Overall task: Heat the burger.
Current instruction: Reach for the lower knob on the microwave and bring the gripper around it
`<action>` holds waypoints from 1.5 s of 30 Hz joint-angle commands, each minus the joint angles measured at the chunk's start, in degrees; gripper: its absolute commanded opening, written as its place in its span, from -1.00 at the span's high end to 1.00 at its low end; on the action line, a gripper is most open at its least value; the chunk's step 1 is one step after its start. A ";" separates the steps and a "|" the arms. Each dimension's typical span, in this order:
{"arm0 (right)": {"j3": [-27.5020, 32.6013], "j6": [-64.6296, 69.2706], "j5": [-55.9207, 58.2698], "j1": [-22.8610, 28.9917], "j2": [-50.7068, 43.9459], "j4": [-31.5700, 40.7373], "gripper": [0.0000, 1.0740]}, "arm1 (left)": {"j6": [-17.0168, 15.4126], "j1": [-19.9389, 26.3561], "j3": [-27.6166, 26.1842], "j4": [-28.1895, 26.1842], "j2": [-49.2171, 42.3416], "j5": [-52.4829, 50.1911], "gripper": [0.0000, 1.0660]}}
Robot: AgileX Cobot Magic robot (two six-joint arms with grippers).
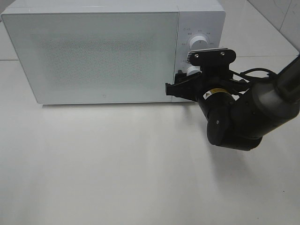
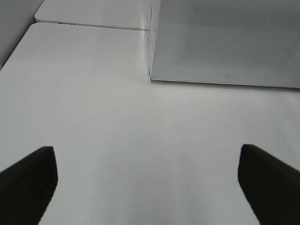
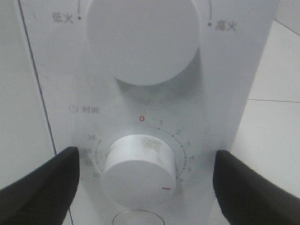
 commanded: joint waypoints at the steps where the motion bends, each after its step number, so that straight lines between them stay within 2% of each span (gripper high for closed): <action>1: -0.52 0.40 -1.72 -0.52 0.17 -0.86 -0.38 | 0.00 0.11 0.23 -0.06 -1.15 -0.46 -0.87; 9: -1.72 1.55 -1.43 0.34 0.17 -0.17 -0.31 | 0.00 0.11 0.23 -0.06 -1.15 -0.46 -0.87; 35: -2.52 1.32 0.63 0.97 0.23 0.40 -0.30 | 0.00 0.11 0.23 -0.06 -1.15 -0.46 -0.87; 40: -2.52 1.32 0.86 0.97 0.23 0.34 -0.16 | 0.00 0.11 0.23 -0.06 -1.15 -0.46 -0.87; 42: -2.52 1.32 0.74 0.97 0.23 0.34 0.15 | 0.00 0.11 0.23 -0.06 -1.15 -0.46 -0.87; 45: -2.52 1.32 0.63 0.97 0.23 0.34 0.24 | 0.00 0.11 0.23 -0.06 -1.15 -0.46 -0.87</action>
